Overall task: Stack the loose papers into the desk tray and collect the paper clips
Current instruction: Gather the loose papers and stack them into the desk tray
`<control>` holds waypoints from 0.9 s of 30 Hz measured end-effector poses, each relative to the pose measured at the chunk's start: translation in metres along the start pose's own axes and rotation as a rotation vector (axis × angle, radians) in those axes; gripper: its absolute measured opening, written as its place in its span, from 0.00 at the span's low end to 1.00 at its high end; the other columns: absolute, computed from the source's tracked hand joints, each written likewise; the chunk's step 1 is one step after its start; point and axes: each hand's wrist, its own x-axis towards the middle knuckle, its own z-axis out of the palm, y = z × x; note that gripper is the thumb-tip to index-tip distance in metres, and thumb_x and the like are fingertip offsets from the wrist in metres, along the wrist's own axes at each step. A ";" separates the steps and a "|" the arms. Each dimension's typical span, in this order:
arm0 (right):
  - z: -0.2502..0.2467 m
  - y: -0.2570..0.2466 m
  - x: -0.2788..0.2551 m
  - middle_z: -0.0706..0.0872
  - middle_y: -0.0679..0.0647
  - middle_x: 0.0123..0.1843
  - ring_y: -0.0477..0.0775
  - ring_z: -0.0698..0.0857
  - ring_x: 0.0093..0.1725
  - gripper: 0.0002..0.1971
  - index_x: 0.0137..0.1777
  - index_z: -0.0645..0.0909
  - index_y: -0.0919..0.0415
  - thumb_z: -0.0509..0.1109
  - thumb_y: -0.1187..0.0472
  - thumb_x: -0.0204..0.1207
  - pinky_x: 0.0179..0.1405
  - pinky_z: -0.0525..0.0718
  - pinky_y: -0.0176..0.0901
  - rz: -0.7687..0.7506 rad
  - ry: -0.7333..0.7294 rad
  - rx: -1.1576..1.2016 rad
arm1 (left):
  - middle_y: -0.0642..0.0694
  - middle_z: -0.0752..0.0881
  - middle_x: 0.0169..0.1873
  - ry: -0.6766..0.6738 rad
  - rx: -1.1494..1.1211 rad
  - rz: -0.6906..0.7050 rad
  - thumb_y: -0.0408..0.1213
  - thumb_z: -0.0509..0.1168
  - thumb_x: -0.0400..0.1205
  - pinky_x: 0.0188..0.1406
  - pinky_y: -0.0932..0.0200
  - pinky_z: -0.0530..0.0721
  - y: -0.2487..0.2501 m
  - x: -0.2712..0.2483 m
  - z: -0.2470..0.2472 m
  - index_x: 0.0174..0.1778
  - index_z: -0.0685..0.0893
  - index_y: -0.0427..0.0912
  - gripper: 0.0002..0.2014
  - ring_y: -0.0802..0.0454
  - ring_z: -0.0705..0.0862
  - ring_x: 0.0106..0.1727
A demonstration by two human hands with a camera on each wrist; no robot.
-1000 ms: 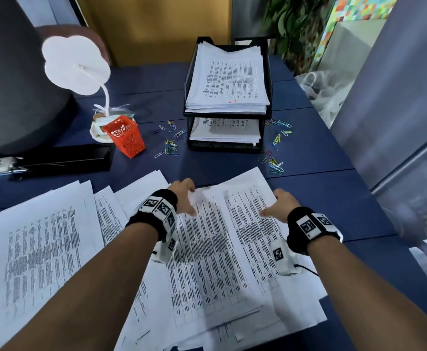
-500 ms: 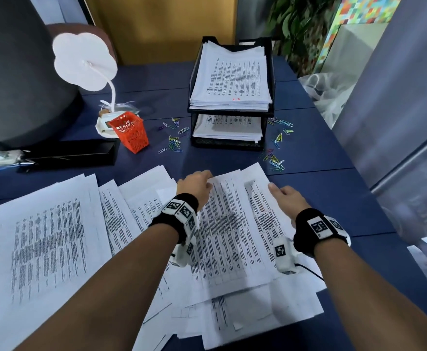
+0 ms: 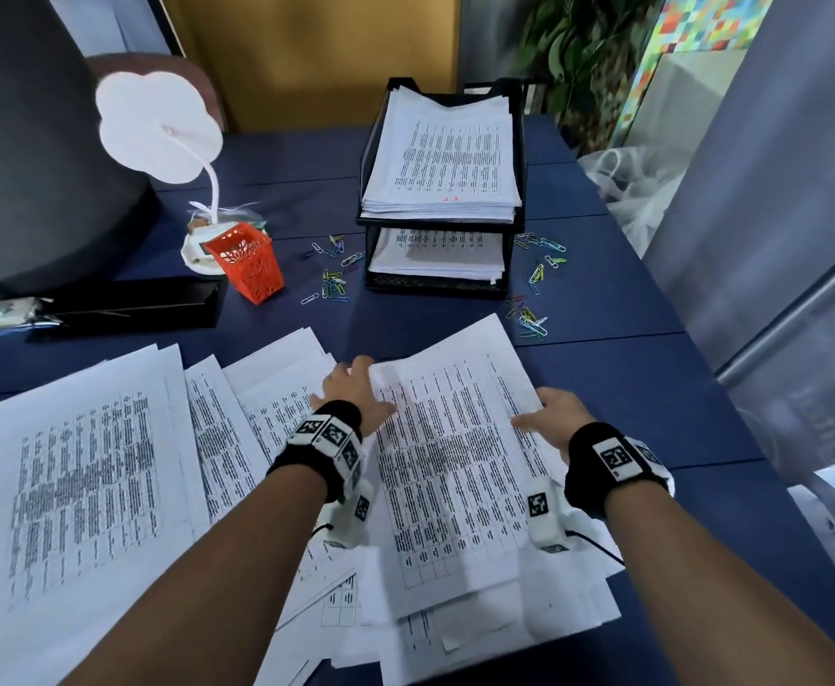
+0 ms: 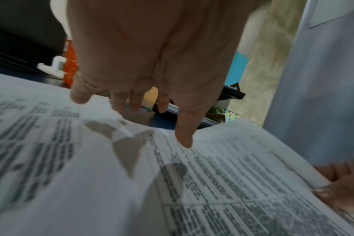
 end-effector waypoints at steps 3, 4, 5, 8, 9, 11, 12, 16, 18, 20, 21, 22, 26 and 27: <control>-0.007 0.001 0.003 0.88 0.61 0.58 0.59 0.86 0.55 0.13 0.54 0.83 0.60 0.73 0.74 0.72 0.61 0.80 0.51 0.034 -0.024 0.144 | 0.36 0.66 0.75 0.013 -0.194 -0.042 0.51 0.75 0.72 0.72 0.40 0.71 -0.013 -0.004 0.002 0.80 0.56 0.44 0.45 0.36 0.70 0.74; -0.009 0.001 0.004 0.87 0.62 0.59 0.58 0.84 0.55 0.14 0.55 0.82 0.62 0.72 0.75 0.73 0.59 0.78 0.49 0.043 -0.025 0.199 | 0.36 0.66 0.77 0.021 -0.275 -0.050 0.50 0.75 0.73 0.73 0.42 0.71 -0.016 -0.006 0.003 0.81 0.54 0.43 0.47 0.37 0.69 0.75; -0.012 0.000 0.003 0.86 0.63 0.61 0.58 0.83 0.55 0.15 0.58 0.81 0.64 0.70 0.77 0.73 0.59 0.76 0.48 0.054 -0.027 0.250 | 0.36 0.65 0.78 0.033 -0.357 -0.060 0.49 0.75 0.73 0.74 0.43 0.70 -0.017 -0.008 0.003 0.81 0.52 0.42 0.48 0.37 0.68 0.76; -0.018 0.000 0.003 0.83 0.65 0.64 0.60 0.81 0.61 0.19 0.65 0.77 0.71 0.67 0.79 0.74 0.62 0.72 0.47 0.080 -0.045 0.347 | 0.36 0.63 0.79 0.131 -0.582 -0.107 0.43 0.76 0.74 0.75 0.44 0.69 -0.016 -0.015 0.006 0.82 0.50 0.44 0.48 0.38 0.66 0.78; -0.019 0.001 0.003 0.82 0.65 0.65 0.61 0.80 0.64 0.20 0.67 0.76 0.72 0.67 0.80 0.74 0.64 0.71 0.47 0.084 -0.050 0.358 | 0.35 0.63 0.79 0.172 -0.632 -0.128 0.41 0.76 0.74 0.75 0.44 0.69 -0.015 -0.016 0.007 0.82 0.50 0.44 0.48 0.38 0.66 0.78; -0.019 -0.001 0.002 0.81 0.66 0.68 0.62 0.79 0.67 0.20 0.69 0.75 0.72 0.65 0.79 0.76 0.65 0.70 0.47 0.084 -0.064 0.364 | 0.35 0.67 0.76 0.200 -0.675 -0.163 0.37 0.75 0.75 0.72 0.45 0.71 -0.013 -0.017 0.010 0.82 0.52 0.44 0.45 0.37 0.69 0.75; -0.017 -0.003 0.000 0.80 0.66 0.69 0.62 0.78 0.69 0.19 0.69 0.74 0.72 0.64 0.77 0.78 0.66 0.70 0.47 0.086 -0.069 0.361 | 0.35 0.71 0.73 0.187 -0.692 -0.174 0.35 0.72 0.77 0.69 0.47 0.74 -0.012 -0.018 0.012 0.81 0.53 0.45 0.42 0.37 0.73 0.71; -0.012 -0.002 -0.003 0.77 0.56 0.71 0.57 0.73 0.73 0.21 0.71 0.73 0.67 0.68 0.62 0.80 0.74 0.65 0.50 0.072 -0.108 0.331 | 0.44 0.80 0.46 0.170 -0.810 -0.229 0.30 0.60 0.83 0.39 0.58 0.79 -0.002 -0.018 0.022 0.76 0.64 0.42 0.25 0.47 0.80 0.41; -0.011 0.001 -0.002 0.83 0.57 0.67 0.57 0.80 0.67 0.22 0.68 0.77 0.64 0.74 0.61 0.75 0.73 0.71 0.53 0.043 -0.132 0.218 | 0.46 0.79 0.42 0.163 -0.836 -0.230 0.30 0.58 0.84 0.34 0.60 0.77 0.008 -0.018 0.029 0.71 0.69 0.39 0.18 0.52 0.77 0.34; -0.011 0.002 -0.001 0.87 0.57 0.62 0.58 0.85 0.60 0.20 0.64 0.80 0.63 0.76 0.66 0.72 0.69 0.77 0.55 0.025 -0.113 0.104 | 0.47 0.80 0.41 0.175 -0.861 -0.213 0.29 0.58 0.83 0.28 0.63 0.75 0.020 -0.018 0.033 0.67 0.73 0.38 0.15 0.55 0.76 0.32; -0.012 0.003 0.000 0.87 0.57 0.60 0.58 0.85 0.59 0.18 0.62 0.81 0.63 0.75 0.69 0.72 0.68 0.79 0.55 0.022 -0.095 0.080 | 0.46 0.81 0.42 0.183 -0.882 -0.209 0.29 0.58 0.83 0.27 0.64 0.74 0.024 -0.018 0.034 0.66 0.74 0.37 0.15 0.54 0.76 0.32; -0.013 0.003 -0.001 0.88 0.57 0.58 0.58 0.86 0.57 0.17 0.61 0.82 0.63 0.75 0.71 0.72 0.67 0.80 0.56 0.022 -0.078 0.074 | 0.45 0.81 0.43 0.187 -0.905 -0.210 0.29 0.59 0.83 0.26 0.64 0.74 0.027 -0.017 0.034 0.65 0.75 0.36 0.15 0.54 0.76 0.32; -0.023 0.001 -0.007 0.89 0.59 0.55 0.59 0.87 0.55 0.15 0.57 0.83 0.62 0.74 0.73 0.71 0.65 0.80 0.57 -0.009 -0.002 0.173 | 0.42 0.79 0.59 0.221 -0.897 -0.194 0.36 0.65 0.81 0.47 0.56 0.82 0.023 -0.013 0.029 0.72 0.69 0.40 0.23 0.47 0.81 0.49; -0.026 0.000 -0.007 0.89 0.60 0.55 0.59 0.87 0.55 0.15 0.56 0.83 0.63 0.74 0.74 0.71 0.65 0.80 0.56 -0.016 0.016 0.215 | 0.42 0.78 0.62 0.211 -0.899 -0.197 0.37 0.67 0.80 0.54 0.53 0.82 0.020 -0.012 0.027 0.73 0.67 0.42 0.26 0.45 0.81 0.54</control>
